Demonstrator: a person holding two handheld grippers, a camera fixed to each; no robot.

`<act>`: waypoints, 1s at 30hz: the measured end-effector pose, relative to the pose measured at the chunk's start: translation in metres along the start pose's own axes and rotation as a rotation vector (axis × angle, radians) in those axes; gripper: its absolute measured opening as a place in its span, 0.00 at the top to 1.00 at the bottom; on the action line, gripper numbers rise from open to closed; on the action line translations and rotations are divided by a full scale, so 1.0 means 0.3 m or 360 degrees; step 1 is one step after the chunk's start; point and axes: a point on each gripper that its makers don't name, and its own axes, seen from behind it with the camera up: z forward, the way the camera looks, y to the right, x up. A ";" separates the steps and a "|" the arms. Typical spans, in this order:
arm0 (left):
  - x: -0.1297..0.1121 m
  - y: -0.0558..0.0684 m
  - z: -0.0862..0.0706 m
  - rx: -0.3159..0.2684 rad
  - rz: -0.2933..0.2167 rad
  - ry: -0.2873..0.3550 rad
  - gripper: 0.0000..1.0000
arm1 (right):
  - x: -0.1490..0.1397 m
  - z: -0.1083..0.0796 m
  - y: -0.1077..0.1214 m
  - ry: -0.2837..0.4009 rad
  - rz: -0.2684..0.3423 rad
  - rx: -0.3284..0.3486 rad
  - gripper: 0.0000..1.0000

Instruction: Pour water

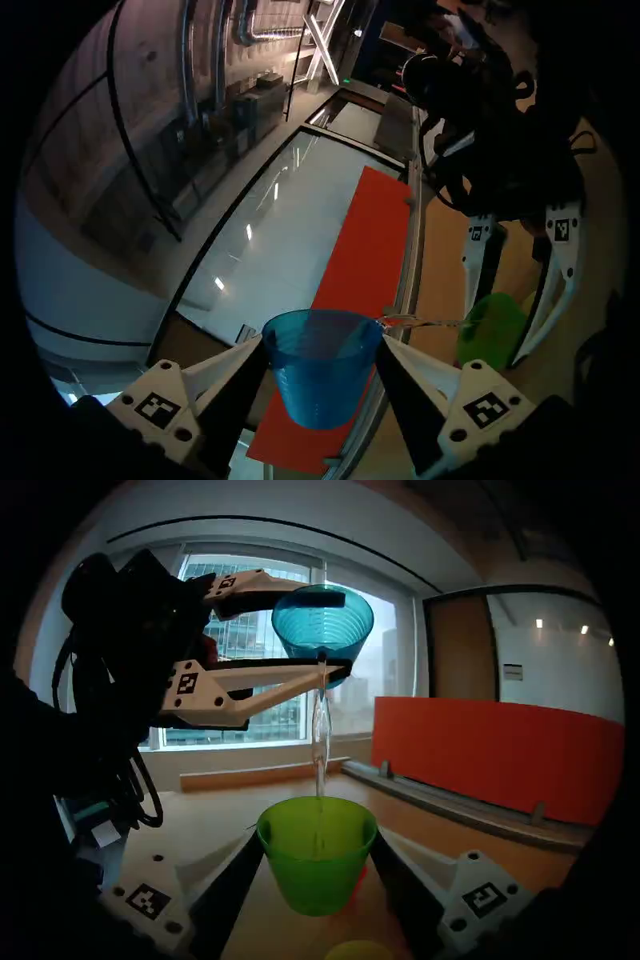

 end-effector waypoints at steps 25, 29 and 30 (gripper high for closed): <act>0.022 -0.021 -0.015 0.0013 0.0132 0.0004 0.13 | 0.008 -0.008 -0.001 0.0011 -0.0010 -0.0007 0.09; 0.027 -0.026 -0.015 0.0015 0.0154 0.0007 0.13 | 0.012 -0.007 -0.001 0.0013 -0.0013 -0.0007 0.09; 0.028 -0.027 -0.015 0.0016 0.0159 0.0009 0.13 | 0.012 -0.007 0.000 0.0013 -0.0014 -0.0008 0.09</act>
